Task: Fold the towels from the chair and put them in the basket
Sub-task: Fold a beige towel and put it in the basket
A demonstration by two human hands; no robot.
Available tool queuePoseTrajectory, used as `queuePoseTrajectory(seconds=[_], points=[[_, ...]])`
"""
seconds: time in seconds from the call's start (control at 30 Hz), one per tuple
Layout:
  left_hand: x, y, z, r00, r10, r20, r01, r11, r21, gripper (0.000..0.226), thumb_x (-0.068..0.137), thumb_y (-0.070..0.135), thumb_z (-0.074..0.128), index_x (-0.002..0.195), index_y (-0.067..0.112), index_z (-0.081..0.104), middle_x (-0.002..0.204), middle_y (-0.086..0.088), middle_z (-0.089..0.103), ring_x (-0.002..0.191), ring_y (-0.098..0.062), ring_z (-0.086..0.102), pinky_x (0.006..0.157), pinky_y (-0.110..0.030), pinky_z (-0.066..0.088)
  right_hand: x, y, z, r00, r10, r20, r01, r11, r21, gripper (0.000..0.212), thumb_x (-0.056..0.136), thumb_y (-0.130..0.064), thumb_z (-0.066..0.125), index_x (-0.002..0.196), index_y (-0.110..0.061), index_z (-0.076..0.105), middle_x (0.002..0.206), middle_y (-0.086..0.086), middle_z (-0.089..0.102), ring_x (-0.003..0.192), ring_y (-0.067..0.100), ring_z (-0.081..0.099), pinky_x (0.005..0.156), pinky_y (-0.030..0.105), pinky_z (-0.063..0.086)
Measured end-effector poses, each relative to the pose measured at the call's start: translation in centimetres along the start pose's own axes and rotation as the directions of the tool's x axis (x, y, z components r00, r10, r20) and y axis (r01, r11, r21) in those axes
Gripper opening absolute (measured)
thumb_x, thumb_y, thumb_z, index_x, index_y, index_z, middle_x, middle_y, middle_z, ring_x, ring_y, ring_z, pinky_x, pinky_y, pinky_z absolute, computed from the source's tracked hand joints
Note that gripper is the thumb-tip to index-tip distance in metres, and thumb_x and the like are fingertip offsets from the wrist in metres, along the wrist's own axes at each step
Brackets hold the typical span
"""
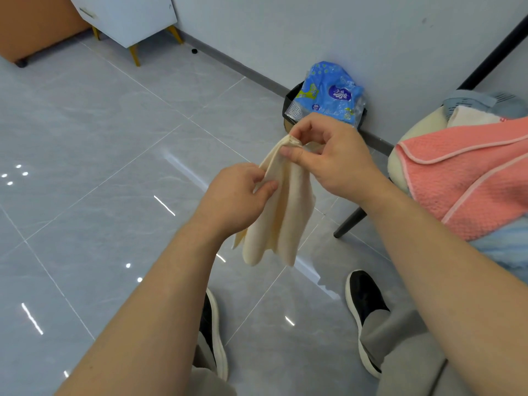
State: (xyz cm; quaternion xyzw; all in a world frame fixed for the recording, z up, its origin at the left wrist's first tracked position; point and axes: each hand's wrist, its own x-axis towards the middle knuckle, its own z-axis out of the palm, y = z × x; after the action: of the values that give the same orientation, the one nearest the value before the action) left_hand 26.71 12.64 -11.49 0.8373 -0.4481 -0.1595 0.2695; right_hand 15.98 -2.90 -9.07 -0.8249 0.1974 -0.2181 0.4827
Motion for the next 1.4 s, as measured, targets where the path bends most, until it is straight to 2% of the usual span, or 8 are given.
queuePoseTrajectory(seconds=[0.17, 0.3, 0.47, 0.67, 0.93, 1.13, 1.23, 1.4], points=[[-0.1, 0.3, -0.4, 0.999, 0.027, -0.022, -0.026, 0.999, 0.032, 0.028, 0.091, 0.044, 0.065, 0.082, 0.017, 0.069, 0.084, 0.003, 0.061, 0.083, -0.015, 0.054, 0.076, -0.031, 0.042, 0.2, 0.6, -0.5, 0.975, 0.192, -0.108, -0.169, 0.967, 0.193, 0.016, 0.092, -0.019, 0.072, 0.092, -0.021, 0.056, 0.091, 0.010, 0.071, 0.052, 0.033, 0.069, 0.045, 0.031, 0.051], [-0.6, 1.0, -0.3, 0.988, 0.064, 0.140, -0.072, 0.996, 0.053, 0.033, 0.085, 0.036, 0.070, 0.070, 0.011, 0.056, 0.081, -0.004, 0.052, 0.077, -0.018, 0.050, 0.069, -0.033, 0.040, 0.6, 1.3, -0.6, 0.952, 0.230, -0.201, -0.174, 0.950, 0.261, 0.017, 0.095, -0.016, 0.068, 0.090, -0.021, 0.052, 0.079, 0.005, 0.069, 0.053, 0.030, 0.070, 0.049, 0.034, 0.056], [-0.8, 1.1, -0.4, 0.945, -0.070, 0.319, 0.033, 0.992, 0.120, 0.035, 0.082, 0.035, 0.066, 0.075, 0.001, 0.065, 0.092, -0.019, 0.061, 0.078, -0.031, 0.060, 0.069, -0.046, 0.053, 1.0, 3.1, -0.8, 0.912, 0.277, -0.302, -0.189, 0.938, 0.290, 0.015, 0.096, -0.014, 0.064, 0.091, -0.020, 0.051, 0.067, 0.000, 0.067, 0.052, 0.026, 0.068, 0.051, 0.036, 0.056], [-1.4, 0.2, -1.1, 0.865, -0.251, 0.434, 0.133, 0.950, 0.284, 0.041, 0.082, 0.034, 0.068, 0.059, 0.006, 0.050, 0.058, -0.006, 0.042, 0.056, -0.022, 0.042, 0.050, -0.028, 0.032, 1.4, 5.0, -2.3, 0.821, 0.342, -0.457, -0.208, 0.925, 0.318, 0.015, 0.099, -0.015, 0.059, 0.092, -0.019, 0.046, 0.069, 0.002, 0.061, 0.055, 0.021, 0.069, 0.050, 0.032, 0.057], [-2.2, -2.9, -3.7, 0.909, -0.269, 0.317, 0.187, 0.946, 0.266, 0.042, 0.079, 0.041, 0.074, 0.082, 0.000, 0.069, 0.088, -0.021, 0.067, 0.084, -0.033, 0.063, 0.071, -0.045, 0.052, 1.4, 6.5, -3.0, 0.749, 0.417, -0.515, -0.249, 0.897, 0.365, 0.019, 0.101, -0.018, 0.057, 0.089, -0.024, 0.043, 0.077, 0.004, 0.064, 0.058, 0.021, 0.070, 0.052, 0.031, 0.057], [-2.8, -4.7, -5.5, 0.965, -0.232, 0.121, 0.207, 0.960, 0.188, 0.048, 0.082, 0.042, 0.074, 0.076, -0.004, 0.065, 0.080, -0.026, 0.063, 0.068, -0.033, 0.054, 0.060, -0.045, 0.044, 1.7, 7.0, -3.1, 0.692, 0.490, -0.530, -0.270, 0.857, 0.440, 0.020, 0.102, -0.018, 0.055, 0.088, -0.024, 0.041, 0.089, 0.005, 0.063, 0.058, 0.017, 0.071, 0.054, 0.029, 0.059], [-3.0, -5.0, -6.1, 0.979, -0.204, 0.004, 0.204, 0.978, 0.042, 0.036, 0.085, 0.042, 0.074, 0.070, 0.010, 0.067, 0.064, -0.010, 0.059, 0.062, -0.020, 0.055, 0.057, -0.035, 0.042, 1.8, 7.3, -3.2, 0.682, 0.498, -0.536, -0.268, 0.852, 0.450, 0.021, 0.102, -0.017, 0.054, 0.088, -0.024, 0.040, 0.091, 0.007, 0.062, 0.056, 0.016, 0.070, 0.052, 0.028, 0.058], [-3.1, -5.3, -6.7, 0.962, -0.180, -0.205, 0.153, 0.978, -0.142, 0.018, 0.091, 0.034, 0.070, 0.075, 0.028, 0.067, 0.067, 0.009, 0.062, 0.060, 0.001, 0.054, 0.052, -0.009, 0.037, 1.8, 8.0, -3.4, 0.668, 0.548, -0.503, -0.325, 0.823, 0.466, 0.018, 0.103, -0.017, 0.053, 0.090, -0.025, 0.043, 0.096, 0.010, 0.063, 0.054, 0.014, 0.069, 0.054, 0.029, 0.058]])
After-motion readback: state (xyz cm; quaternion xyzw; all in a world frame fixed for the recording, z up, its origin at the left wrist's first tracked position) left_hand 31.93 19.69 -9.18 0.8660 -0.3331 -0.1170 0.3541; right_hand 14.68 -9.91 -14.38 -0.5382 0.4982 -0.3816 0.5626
